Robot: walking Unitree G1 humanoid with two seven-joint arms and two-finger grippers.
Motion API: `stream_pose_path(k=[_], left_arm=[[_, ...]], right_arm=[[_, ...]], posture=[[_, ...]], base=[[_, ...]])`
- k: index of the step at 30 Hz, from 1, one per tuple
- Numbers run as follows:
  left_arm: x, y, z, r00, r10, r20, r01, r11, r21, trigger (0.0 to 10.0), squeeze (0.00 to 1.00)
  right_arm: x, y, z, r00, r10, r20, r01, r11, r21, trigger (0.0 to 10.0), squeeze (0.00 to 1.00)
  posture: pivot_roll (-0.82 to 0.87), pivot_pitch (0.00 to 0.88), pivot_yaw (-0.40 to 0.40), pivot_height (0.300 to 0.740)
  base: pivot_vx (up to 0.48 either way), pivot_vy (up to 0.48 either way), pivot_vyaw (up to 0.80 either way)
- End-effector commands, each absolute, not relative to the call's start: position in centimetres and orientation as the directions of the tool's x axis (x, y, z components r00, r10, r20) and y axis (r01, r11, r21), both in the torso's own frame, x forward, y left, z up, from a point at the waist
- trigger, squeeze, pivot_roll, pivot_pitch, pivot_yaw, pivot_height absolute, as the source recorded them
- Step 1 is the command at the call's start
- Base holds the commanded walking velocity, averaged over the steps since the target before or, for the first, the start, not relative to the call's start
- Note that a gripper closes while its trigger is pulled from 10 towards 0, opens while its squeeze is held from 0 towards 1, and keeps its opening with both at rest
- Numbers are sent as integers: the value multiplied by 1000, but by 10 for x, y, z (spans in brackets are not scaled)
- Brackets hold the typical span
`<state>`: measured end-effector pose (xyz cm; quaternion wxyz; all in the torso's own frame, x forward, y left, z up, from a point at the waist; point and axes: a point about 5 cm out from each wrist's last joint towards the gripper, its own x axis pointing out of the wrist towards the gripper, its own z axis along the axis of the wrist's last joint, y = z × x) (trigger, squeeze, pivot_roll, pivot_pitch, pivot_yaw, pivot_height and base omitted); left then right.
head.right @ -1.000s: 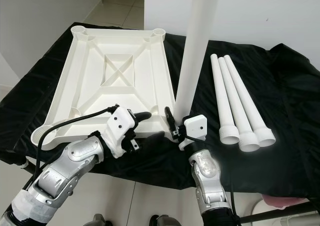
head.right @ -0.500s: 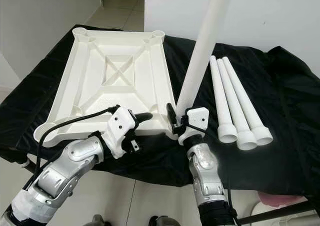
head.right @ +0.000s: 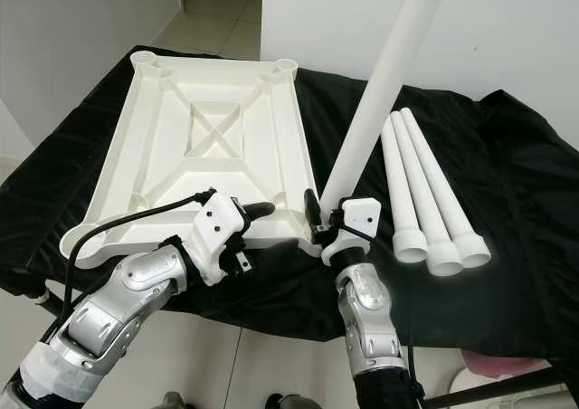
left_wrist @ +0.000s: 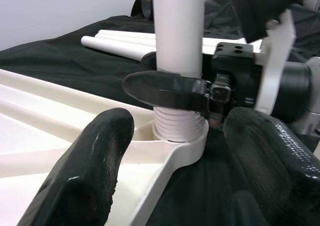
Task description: Building children table
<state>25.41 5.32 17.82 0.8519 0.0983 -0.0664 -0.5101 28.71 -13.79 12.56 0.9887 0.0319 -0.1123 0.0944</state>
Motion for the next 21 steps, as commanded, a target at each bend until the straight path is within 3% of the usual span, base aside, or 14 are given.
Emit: stream_pose_path(k=[1,14,21], left_arm=[[254,52,179,455,-891,7,862,442,250,10000,0],[254,50,180,454,-891,14,861,443,248,10000,0],[254,50,179,452,-892,12,863,441,247,10000,0]], right_arm=[[278,-142,92,979,186,78,-187,982,0,10000,0],[263,-145,88,963,231,142,-234,972,8,10000,0],[272,-146,78,978,209,3,-208,976,65,10000,0]], posture=[[33,123,-52,740],[22,129,-52,740],[19,135,-52,740]], base=[[0,0,0],[0,0,0],[0,0,0]])
